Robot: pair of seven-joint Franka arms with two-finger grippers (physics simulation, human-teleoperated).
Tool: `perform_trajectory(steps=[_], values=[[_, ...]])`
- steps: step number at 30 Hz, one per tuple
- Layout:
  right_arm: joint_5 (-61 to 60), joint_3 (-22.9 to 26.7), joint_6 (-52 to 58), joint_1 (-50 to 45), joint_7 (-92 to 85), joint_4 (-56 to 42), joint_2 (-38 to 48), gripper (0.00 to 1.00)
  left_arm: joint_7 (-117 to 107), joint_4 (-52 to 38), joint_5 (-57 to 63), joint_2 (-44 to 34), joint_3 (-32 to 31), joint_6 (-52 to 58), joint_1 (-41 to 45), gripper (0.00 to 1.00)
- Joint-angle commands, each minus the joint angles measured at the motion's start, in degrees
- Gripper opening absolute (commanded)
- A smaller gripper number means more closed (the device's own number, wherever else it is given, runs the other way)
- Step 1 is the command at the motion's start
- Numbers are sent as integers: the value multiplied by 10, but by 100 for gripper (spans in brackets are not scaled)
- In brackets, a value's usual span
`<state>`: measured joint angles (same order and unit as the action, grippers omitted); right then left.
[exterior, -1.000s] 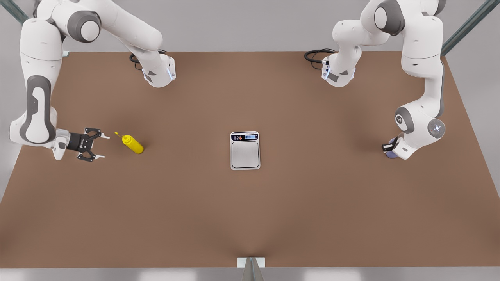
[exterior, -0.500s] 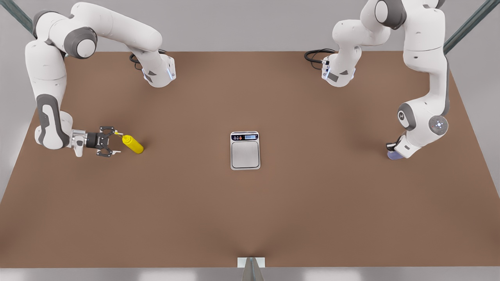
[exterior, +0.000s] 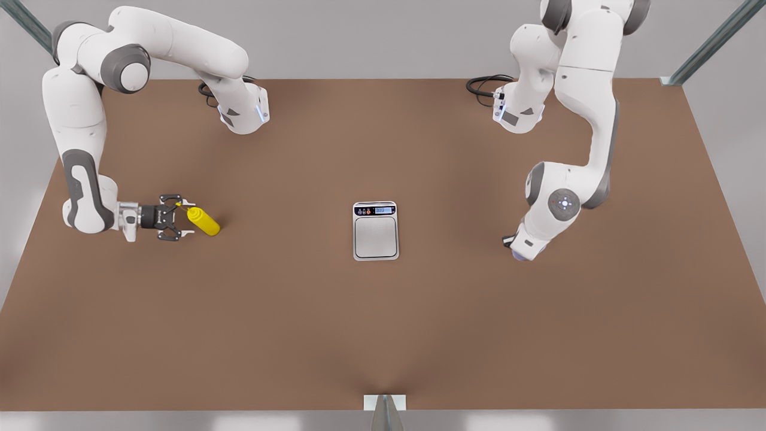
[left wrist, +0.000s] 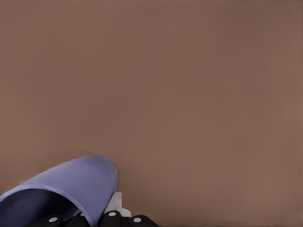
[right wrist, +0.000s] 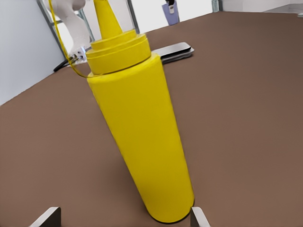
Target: Move cup to the weight, pick up sauce bottle, pour sauce
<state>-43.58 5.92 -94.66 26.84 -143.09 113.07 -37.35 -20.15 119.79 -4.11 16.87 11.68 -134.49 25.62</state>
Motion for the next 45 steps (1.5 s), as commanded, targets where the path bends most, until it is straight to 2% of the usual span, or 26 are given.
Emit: perform_trajectory(steps=[1, 3, 5, 10, 14, 18, 23, 25, 29, 31, 32, 33, 37, 40, 45], values=[[0, 0, 0, -4, 0, 0, 0, 100, -8, 0, -69, -2, -9, -1, 2, 21], [-4, -6, -1, -4, 0, -3, -4, 100, -55, -14, -89, 1, -39, -2, 11, 21], [-3, -11, 0, -4, 0, -2, -8, 100, -108, -32, -89, 23, -39, -26, 48, 21], [-4, -13, 0, -17, 0, -3, -9, 100, -285, -175, -89, 125, -39, -18, 156, 21], [-4, -16, 0, -22, -1, -3, -12, 100, -365, -214, -82, 130, -40, 34, 206, 21], [-8, -26, 0, -21, -1, -4, -13, 100, -422, -248, -79, 163, -39, 28, 247, 21], [-16, -31, 1, -21, -1, -5, -16, 100, -487, -354, -79, 218, -39, 62, 248, 21], [-16, -31, 4, -21, -1, -5, -17, 75, -508, -379, -78, 238, -39, 71, 260, 21], [-16, -32, 4, -21, -1, -6, -17, 72, -539, -425, -62, 280, -39, 72, 272, 21], [-16, -32, 5, -21, -1, -8, -21, 71, -544, -439, -62, 291, -39, 72, 272, 45], [-16, -32, 5, -21, -1, -8, -21, 70, -544, -439, -62, 291, -39, 72, 272, 47], [-16, -32, 9, -21, 0, -9, -21, 70, -545, -439, -62, 290, -39, 72, 272, 56], [-16, -31, 11, -21, -1, -9, -23, 66, -553, -439, -61, 290, -39, 73, 272, 63], [-17, -31, 21, -19, 0, -15, -23, 64, -553, -447, -54, 287, -39, 79, 274, 100], [-17, -31, 28, -15, 2, -17, -23, 62, -567, -473, -52, 278, -39, 129, 274, 100]])
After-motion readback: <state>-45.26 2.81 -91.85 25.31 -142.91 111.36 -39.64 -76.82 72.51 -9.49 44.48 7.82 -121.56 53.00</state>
